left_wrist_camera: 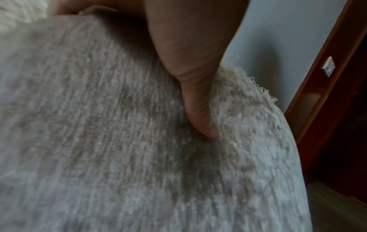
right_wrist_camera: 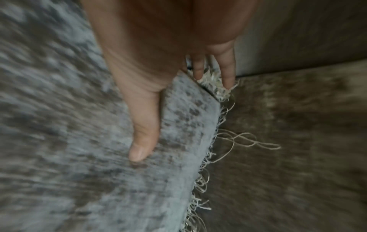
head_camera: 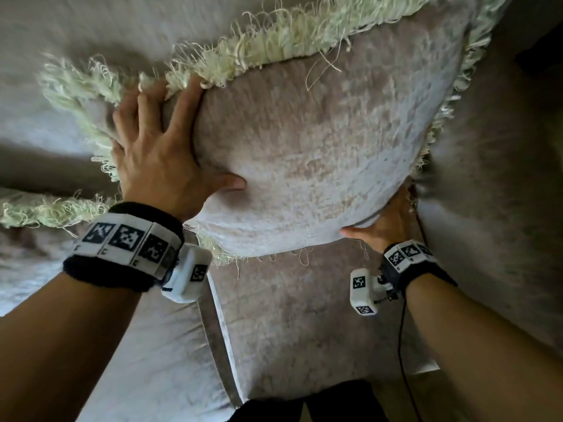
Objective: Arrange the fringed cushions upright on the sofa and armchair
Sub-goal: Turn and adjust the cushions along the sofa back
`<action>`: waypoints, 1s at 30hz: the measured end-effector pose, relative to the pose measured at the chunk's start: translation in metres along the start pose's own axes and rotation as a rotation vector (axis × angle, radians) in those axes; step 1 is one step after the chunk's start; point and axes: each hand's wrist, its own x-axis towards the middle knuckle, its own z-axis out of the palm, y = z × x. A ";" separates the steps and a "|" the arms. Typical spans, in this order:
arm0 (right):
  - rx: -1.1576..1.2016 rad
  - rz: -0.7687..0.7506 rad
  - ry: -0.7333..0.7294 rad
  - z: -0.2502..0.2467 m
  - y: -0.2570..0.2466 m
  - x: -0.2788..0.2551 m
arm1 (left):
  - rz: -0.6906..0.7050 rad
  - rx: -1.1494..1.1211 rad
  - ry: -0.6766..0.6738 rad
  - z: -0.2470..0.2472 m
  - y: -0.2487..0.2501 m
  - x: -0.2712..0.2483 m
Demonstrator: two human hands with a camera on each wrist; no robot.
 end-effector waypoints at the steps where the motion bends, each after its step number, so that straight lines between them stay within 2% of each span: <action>1: 0.016 -0.002 0.020 0.010 0.002 0.007 | 0.010 0.007 0.007 0.003 -0.002 0.001; 7: 0.020 -0.015 0.108 0.047 0.019 0.048 | 0.069 0.029 0.048 0.016 -0.008 0.005; 12: -0.097 -0.053 -0.097 0.059 0.048 0.078 | 0.096 0.040 0.090 0.024 -0.010 0.006; 14: -0.076 -0.047 -0.066 0.059 0.046 0.077 | 0.114 0.045 0.104 0.027 -0.010 0.006; 17: 0.088 -0.090 0.039 0.048 0.023 0.058 | 0.165 0.030 0.129 0.032 -0.011 0.004; 24: 0.308 -0.161 0.145 0.023 0.002 0.017 | 0.238 -0.056 0.191 0.021 -0.013 -0.003; 27: 0.381 -0.237 0.189 -0.001 -0.006 -0.003 | 0.219 -0.111 0.213 0.011 -0.017 -0.012; 30: 0.320 -0.300 0.228 -0.031 -0.018 -0.011 | 0.130 -0.149 0.210 0.010 -0.023 -0.024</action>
